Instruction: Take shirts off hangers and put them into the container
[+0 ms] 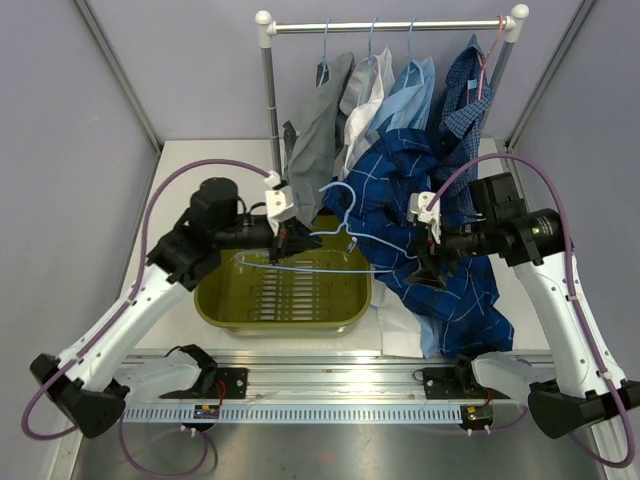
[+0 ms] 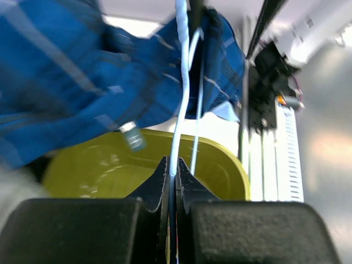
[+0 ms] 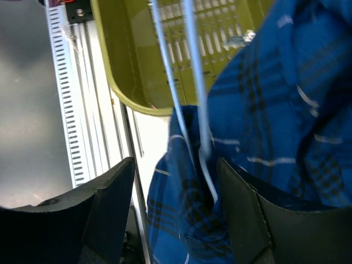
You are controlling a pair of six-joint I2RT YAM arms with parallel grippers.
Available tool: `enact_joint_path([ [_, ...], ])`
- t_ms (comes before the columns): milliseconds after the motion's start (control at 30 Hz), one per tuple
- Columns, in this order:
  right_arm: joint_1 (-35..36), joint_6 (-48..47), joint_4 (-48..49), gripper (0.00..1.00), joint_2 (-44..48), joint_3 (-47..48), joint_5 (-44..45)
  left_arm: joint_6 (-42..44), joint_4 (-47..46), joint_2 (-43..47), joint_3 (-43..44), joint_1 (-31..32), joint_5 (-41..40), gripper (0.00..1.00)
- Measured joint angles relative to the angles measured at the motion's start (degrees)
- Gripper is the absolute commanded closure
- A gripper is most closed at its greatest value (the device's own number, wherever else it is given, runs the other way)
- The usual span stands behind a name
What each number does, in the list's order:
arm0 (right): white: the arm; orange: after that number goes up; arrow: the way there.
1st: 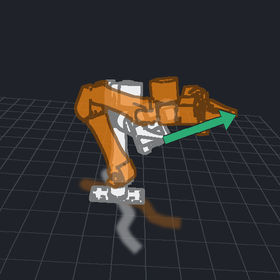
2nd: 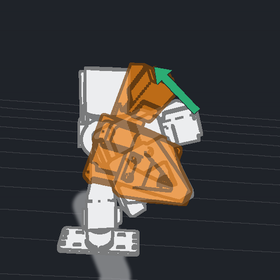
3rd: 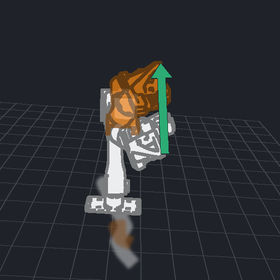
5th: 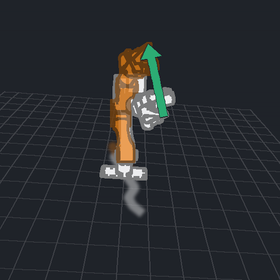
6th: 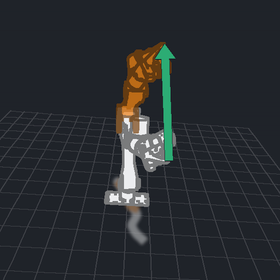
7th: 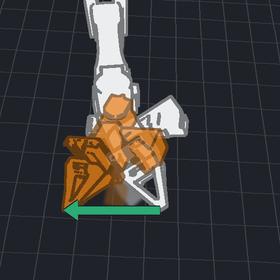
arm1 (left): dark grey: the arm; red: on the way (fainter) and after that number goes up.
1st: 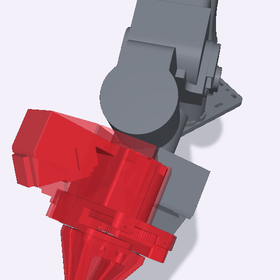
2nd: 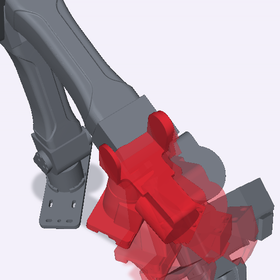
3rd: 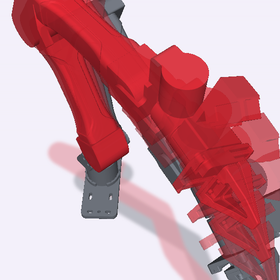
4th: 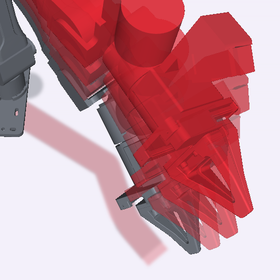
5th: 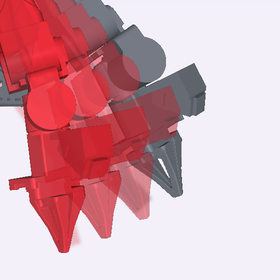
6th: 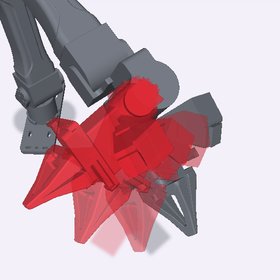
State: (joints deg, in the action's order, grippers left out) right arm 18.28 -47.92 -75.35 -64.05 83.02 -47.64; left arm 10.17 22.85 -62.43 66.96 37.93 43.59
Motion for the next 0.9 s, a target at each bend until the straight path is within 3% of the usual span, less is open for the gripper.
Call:
enact_joint_path([
  [100, -5.22, -1.66, -0.59, 0.32, 1.36, -2.47, -0.94, 0.0, 0.9, 4.48, -0.02, -3.56, 1.01, 1.0],
  [267, -12.0, -5.38, -1.18, 0.31, 3.04, -6.99, -1.18, 1.62, 4.09, 12.07, -0.42, -4.33, 0.59, 1.0],
  [467, -13.2, -8.09, -1.55, 0.19, 6.27, -8.37, -2.25, 1.81, 5.51, 18.62, -1.51, -4.33, 0.57, 1.0],
  [667, -13.29, -9.05, -2.62, 0.02, 6.62, 1.88, -6.43, 1.97, 5.38, 19.32, -3.48, -4.33, 0.66, 0.99],
  [900, -13.14, -11.93, -2.56, 0.01, 4.44, 10.12, -14.21, 3.76, 4.98, 16.65, -3.8, -4.44, 1.7, 0.99],
])
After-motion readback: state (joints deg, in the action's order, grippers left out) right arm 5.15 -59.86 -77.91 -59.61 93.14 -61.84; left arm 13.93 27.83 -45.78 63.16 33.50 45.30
